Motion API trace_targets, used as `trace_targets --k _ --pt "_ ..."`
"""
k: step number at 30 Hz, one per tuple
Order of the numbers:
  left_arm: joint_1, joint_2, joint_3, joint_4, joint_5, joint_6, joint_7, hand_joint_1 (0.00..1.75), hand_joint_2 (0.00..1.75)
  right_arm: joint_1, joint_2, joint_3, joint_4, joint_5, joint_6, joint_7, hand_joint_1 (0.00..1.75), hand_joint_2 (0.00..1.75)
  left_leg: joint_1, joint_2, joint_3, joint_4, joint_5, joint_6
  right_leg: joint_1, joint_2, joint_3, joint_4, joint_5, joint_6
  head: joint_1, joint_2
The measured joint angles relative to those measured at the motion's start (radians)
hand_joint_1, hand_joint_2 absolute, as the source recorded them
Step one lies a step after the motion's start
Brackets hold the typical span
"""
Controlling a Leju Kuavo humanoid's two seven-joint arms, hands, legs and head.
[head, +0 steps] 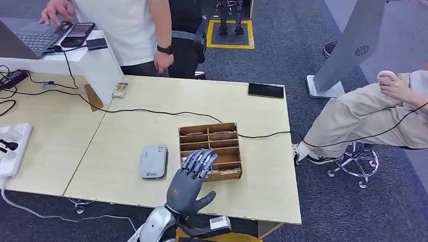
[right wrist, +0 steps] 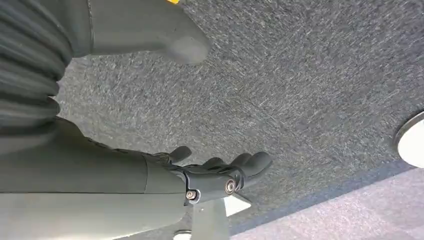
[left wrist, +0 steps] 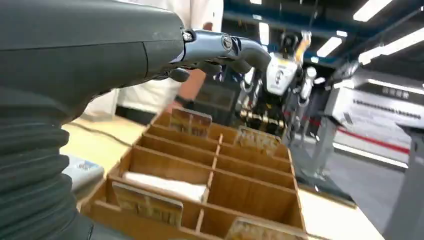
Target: Pass the card to the sensor for recognition and then transmit it.
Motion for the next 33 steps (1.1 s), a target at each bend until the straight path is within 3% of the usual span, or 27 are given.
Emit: trace_targets --k 6,21,33 --pt "0.008 -0.011 0.021 0.008 -0.090 0.069 0.037 0.00 1.75 -0.001 0.000 0.001 0.002 0.018 0.000 -0.009 0.00 1.75 0.000 0.000 0.000 0.000 0.000 0.000 0.000 0.000 0.000 0.000 0.000 0.000 0.000 0.000" --pt "-0.015 -0.010 0.035 0.076 -0.178 0.072 0.089 0.00 1.75 -0.002 0.000 0.032 0.000 0.007 0.001 0.022 0.00 1.75 0.000 0.000 0.000 0.000 0.000 0.000 0.000 0.000 0.000 0.000 0.000 0.000 0.000 0.000" --pt "-0.053 -0.009 0.038 0.143 -0.256 0.069 0.226 0.00 1.75 -0.002 0.000 0.089 -0.001 -0.039 0.000 0.054 0.00 1.75 0.000 0.000 0.000 0.000 0.000 0.000 0.000 0.000 0.000 0.000 0.000 0.000 0.000 0.000"
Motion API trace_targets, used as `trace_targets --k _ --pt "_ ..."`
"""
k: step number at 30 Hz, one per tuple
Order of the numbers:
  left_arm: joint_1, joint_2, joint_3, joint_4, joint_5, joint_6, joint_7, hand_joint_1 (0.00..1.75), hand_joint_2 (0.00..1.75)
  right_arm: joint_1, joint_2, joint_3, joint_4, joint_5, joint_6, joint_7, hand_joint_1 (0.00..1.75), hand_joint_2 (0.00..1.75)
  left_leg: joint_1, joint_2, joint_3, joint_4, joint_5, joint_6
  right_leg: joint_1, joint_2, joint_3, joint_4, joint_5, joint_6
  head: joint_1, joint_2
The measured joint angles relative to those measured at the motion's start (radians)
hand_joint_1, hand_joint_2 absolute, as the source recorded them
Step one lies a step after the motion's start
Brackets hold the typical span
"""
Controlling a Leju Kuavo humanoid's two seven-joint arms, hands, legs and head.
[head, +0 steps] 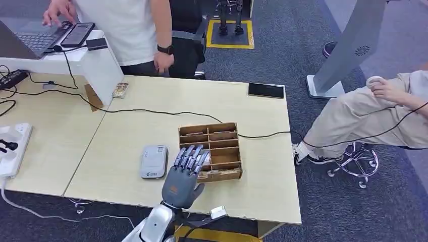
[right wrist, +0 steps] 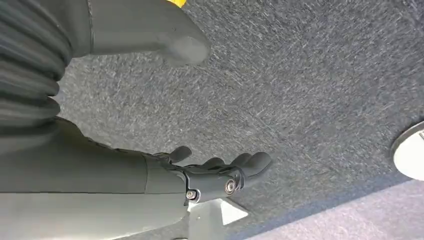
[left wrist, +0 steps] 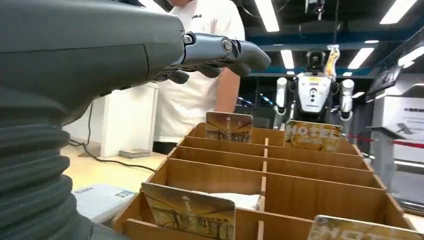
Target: Pass the card to the sensor for recognition and then transmit it.
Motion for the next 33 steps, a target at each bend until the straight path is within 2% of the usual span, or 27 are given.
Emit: trace_targets --k 8,18,19,21,22,23,24,25,29,33 --pt "-0.004 -0.010 0.017 0.021 -0.003 0.001 0.032 0.00 1.75 -0.001 0.000 0.029 -0.004 -0.016 0.000 0.011 0.00 1.75 0.000 0.000 0.000 0.000 0.000 0.000 0.000 0.000 0.000 0.000 0.000 0.000 0.000 0.000" --pt "-0.004 -0.015 0.018 0.043 -0.004 -0.003 0.034 0.00 1.75 -0.001 0.000 0.047 -0.008 -0.016 0.000 0.014 0.00 1.75 0.000 0.000 0.000 0.000 0.000 0.000 0.000 0.000 0.000 0.000 0.000 0.000 0.000 0.000" --pt "-0.004 -0.015 0.018 0.045 -0.004 -0.005 0.033 0.09 1.75 -0.001 0.000 0.048 -0.008 -0.016 0.000 0.014 0.00 1.75 0.000 0.000 0.000 0.000 0.000 0.000 0.000 0.000 0.000 0.000 0.000 0.000 0.000 0.000" --pt "-0.005 -0.015 0.018 0.051 -0.004 -0.008 0.031 0.47 1.75 -0.001 0.000 0.051 -0.009 -0.016 0.000 0.014 0.00 1.75 0.000 0.000 0.000 0.000 0.000 0.000 0.000 0.000 0.000 0.000 0.000 0.000 0.000 0.000" --pt "-0.005 -0.015 0.018 0.053 -0.004 -0.010 0.029 1.54 1.75 -0.001 0.000 0.053 -0.009 -0.017 0.000 0.015 0.00 1.75 0.000 0.000 0.000 0.000 0.000 0.000 0.000 0.000 0.000 0.000 0.000 0.000 0.000 0.000" --pt "-0.005 -0.015 0.018 0.057 -0.004 -0.012 0.026 1.64 1.75 -0.001 0.000 0.055 -0.009 -0.017 0.000 0.016 0.00 1.75 0.000 0.000 0.000 0.000 0.000 0.000 0.000 0.000 0.000 0.000 0.000 0.000 0.000 0.000" --pt "-0.005 -0.015 0.018 0.060 -0.004 -0.014 0.022 1.64 1.75 -0.001 0.000 0.057 -0.010 -0.017 0.000 0.016 0.00 1.75 0.000 0.000 0.000 0.000 0.000 0.000 0.000 0.000 0.000 0.000 0.000 0.000 0.000 0.000" --pt "-0.005 -0.015 0.018 0.063 -0.004 -0.017 0.021 1.75 1.75 -0.001 0.000 0.059 -0.010 -0.018 0.000 0.016 0.00 1.75 0.000 0.000 0.000 0.000 0.000 0.000 0.000 0.000 0.000 0.000 0.000 0.000 0.000 0.000" --pt "-0.006 -0.015 0.018 0.075 -0.004 -0.031 0.018 1.75 1.75 -0.001 0.000 0.066 -0.011 -0.022 0.000 0.018 0.00 1.75 0.000 0.000 0.000 0.000 0.000 0.000 0.000 0.000 0.000 0.000 0.000 0.000 0.000 0.000" --pt "-0.012 -0.015 0.018 0.088 -0.005 -0.081 0.024 1.75 1.75 -0.001 0.000 0.073 -0.014 -0.033 0.000 0.024 0.00 1.75 0.000 0.000 0.000 0.000 0.000 0.000 0.000 0.000 0.000 0.000 0.000 0.000 0.000 0.000"
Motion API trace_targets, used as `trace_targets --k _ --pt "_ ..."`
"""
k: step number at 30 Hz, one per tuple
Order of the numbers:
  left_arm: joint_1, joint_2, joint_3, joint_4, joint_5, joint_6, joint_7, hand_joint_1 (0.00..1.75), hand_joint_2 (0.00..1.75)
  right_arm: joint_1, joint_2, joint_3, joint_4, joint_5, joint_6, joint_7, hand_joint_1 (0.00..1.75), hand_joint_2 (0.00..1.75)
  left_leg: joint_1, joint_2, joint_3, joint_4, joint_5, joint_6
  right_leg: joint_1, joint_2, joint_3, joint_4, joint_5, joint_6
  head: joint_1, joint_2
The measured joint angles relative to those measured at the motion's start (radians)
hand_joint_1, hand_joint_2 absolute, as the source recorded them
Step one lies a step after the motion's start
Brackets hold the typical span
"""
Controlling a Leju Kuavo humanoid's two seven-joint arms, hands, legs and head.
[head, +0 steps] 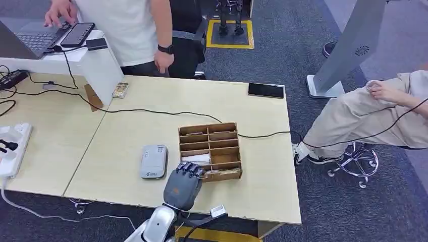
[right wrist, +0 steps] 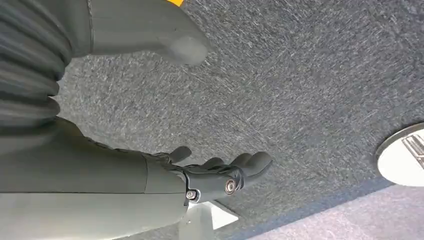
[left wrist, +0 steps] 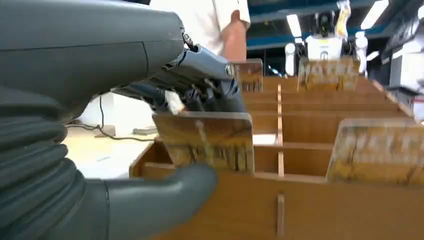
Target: Pass the card to the sensor for recognition and then transmit it.
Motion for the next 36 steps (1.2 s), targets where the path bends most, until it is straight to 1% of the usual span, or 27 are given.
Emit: trace_targets --k 3,7,10,17,23,27,31,36 --pt "-0.020 0.000 0.000 0.006 -0.001 -0.036 0.015 1.75 1.75 0.000 0.000 0.010 -0.001 -0.002 0.000 0.008 0.00 1.75 0.000 0.000 0.000 0.000 0.000 0.000 0.000 0.000 0.000 0.000 0.000 0.000 0.000 0.000" --pt "-0.034 0.000 -0.003 0.015 -0.001 -0.071 0.015 1.75 1.75 0.000 0.000 0.025 -0.005 -0.013 0.000 0.015 0.00 1.75 0.000 0.000 0.001 0.000 0.000 0.000 0.000 0.000 0.000 0.000 0.000 0.000 0.000 0.000" --pt "-0.042 0.000 -0.007 0.021 -0.001 -0.080 0.008 1.75 1.75 0.001 0.000 0.036 -0.008 -0.019 0.000 0.016 0.00 1.75 0.000 0.000 0.001 0.000 0.000 0.000 0.000 0.000 0.000 0.000 0.000 0.000 0.000 0.000" --pt "-0.042 0.000 -0.010 0.025 0.001 -0.076 -0.004 1.75 1.75 0.001 -0.001 0.056 -0.009 -0.029 0.000 0.026 0.00 1.75 0.000 0.000 0.001 0.000 0.000 0.000 0.000 0.000 0.001 0.000 0.000 0.000 0.000 0.000" --pt "-0.039 0.000 -0.010 0.025 0.006 -0.037 -0.019 1.75 1.75 0.001 -0.002 0.076 -0.009 -0.055 0.000 0.027 0.00 1.75 0.000 0.000 0.001 0.000 0.000 0.000 0.000 0.000 0.001 0.000 0.000 0.000 0.000 0.000" --pt "-0.027 0.001 -0.010 0.017 0.035 0.021 -0.053 1.75 1.75 0.001 -0.002 0.079 -0.009 -0.050 0.000 0.030 0.00 1.75 0.000 0.000 0.001 0.000 0.000 0.000 0.000 0.000 0.001 0.000 0.000 0.000 0.000 0.000" --pt "-0.019 0.001 -0.010 -0.049 0.126 0.071 -0.108 1.75 1.75 0.001 -0.002 0.075 -0.008 -0.031 0.000 0.021 0.00 1.75 0.000 0.000 0.000 0.000 0.000 0.000 0.000 0.000 0.001 0.000 0.000 0.000 0.000 0.000" --pt "-0.020 0.001 -0.001 -0.165 0.260 0.079 -0.180 1.75 1.75 0.001 -0.002 0.064 -0.005 -0.010 0.000 0.003 0.00 1.75 0.000 0.000 0.000 0.000 0.000 0.000 0.000 0.000 0.001 0.000 0.000 0.000 0.000 0.000"
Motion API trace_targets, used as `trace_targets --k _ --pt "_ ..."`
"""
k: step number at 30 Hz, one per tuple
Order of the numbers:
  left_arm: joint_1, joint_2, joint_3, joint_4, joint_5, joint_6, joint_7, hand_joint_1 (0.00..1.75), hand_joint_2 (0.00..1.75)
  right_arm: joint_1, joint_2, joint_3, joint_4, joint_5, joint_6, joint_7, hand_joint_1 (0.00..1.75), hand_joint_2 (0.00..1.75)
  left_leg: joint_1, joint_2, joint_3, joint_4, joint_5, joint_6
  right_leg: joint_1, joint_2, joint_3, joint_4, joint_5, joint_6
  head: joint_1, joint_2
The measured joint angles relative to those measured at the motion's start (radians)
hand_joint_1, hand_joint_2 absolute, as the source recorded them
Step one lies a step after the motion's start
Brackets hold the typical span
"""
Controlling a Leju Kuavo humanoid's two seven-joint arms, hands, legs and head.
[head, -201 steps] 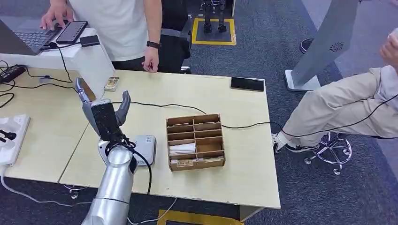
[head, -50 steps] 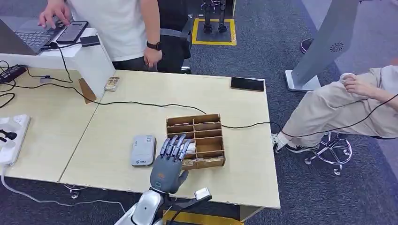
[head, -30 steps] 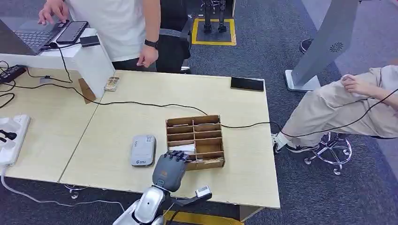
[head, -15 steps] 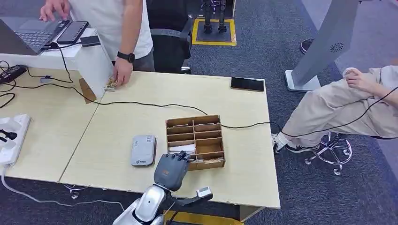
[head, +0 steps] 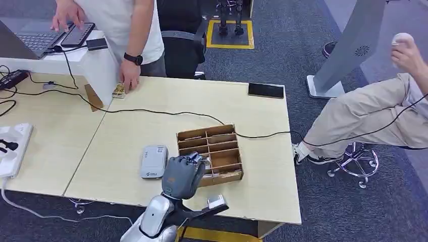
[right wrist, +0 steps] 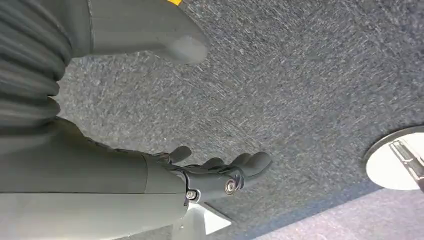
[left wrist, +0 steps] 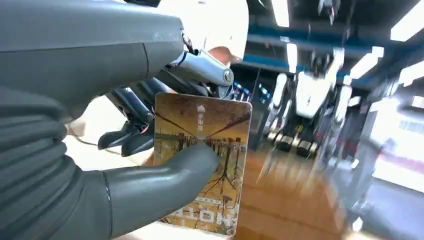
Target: Pass the card to the sensor for recognition and then transmit it.
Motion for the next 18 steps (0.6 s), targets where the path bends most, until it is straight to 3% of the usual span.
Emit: trace_targets --k 5,10,18 --pt "-0.021 0.000 0.012 -0.110 0.122 -0.010 -0.056 1.75 1.75 0.000 0.000 -0.011 0.006 0.017 0.000 -0.014 0.00 1.75 0.000 0.000 0.000 0.000 0.000 0.000 0.000 0.000 0.000 0.000 0.000 0.000 0.000 0.000" --pt "-0.070 0.002 0.039 -0.193 0.320 -0.046 -0.115 1.75 1.75 0.001 0.000 -0.029 0.014 0.045 0.000 -0.034 0.00 1.75 0.000 0.000 0.000 0.000 0.000 0.000 0.000 0.000 0.000 0.000 0.000 0.000 0.000 0.000" --pt "-0.183 0.011 0.109 -0.238 0.373 -0.047 -0.125 1.75 1.75 -0.001 -0.002 -0.037 0.031 0.094 0.000 -0.051 0.00 1.75 0.000 0.000 0.000 0.000 0.001 0.000 0.000 0.000 0.000 0.000 0.000 0.000 0.000 0.000"
